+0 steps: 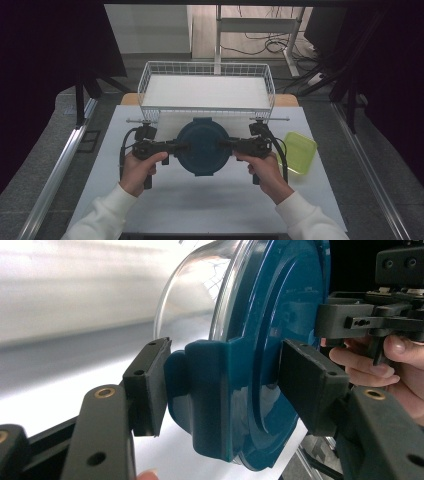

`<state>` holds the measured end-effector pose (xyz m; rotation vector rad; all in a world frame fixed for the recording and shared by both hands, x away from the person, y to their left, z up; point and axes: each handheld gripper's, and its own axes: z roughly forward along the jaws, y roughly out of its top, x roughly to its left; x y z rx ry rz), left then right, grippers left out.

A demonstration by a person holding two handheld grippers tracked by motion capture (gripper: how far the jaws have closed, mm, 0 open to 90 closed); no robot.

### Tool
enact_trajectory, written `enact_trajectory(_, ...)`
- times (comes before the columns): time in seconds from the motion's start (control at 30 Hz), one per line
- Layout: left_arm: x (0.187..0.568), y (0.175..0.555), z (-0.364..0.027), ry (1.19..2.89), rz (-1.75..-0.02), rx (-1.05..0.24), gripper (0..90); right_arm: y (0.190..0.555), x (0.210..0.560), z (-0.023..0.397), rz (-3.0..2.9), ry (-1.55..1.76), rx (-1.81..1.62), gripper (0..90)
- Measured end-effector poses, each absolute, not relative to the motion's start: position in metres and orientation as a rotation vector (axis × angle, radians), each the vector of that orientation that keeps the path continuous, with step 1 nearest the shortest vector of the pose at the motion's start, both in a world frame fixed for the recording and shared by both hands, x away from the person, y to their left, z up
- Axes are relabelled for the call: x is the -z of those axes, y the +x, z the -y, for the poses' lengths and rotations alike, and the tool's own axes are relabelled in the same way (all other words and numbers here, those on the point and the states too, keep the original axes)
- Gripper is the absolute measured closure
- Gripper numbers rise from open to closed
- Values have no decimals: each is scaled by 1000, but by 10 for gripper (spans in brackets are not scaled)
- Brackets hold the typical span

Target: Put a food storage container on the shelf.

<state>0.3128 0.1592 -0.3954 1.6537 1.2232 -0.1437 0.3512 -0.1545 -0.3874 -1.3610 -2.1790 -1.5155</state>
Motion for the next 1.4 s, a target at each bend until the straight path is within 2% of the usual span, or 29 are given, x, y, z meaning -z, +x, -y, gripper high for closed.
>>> enact_trajectory(1.4,300,370,-159,1627,-1110,21,395,400,291,156,2212,-1334,1670,388)
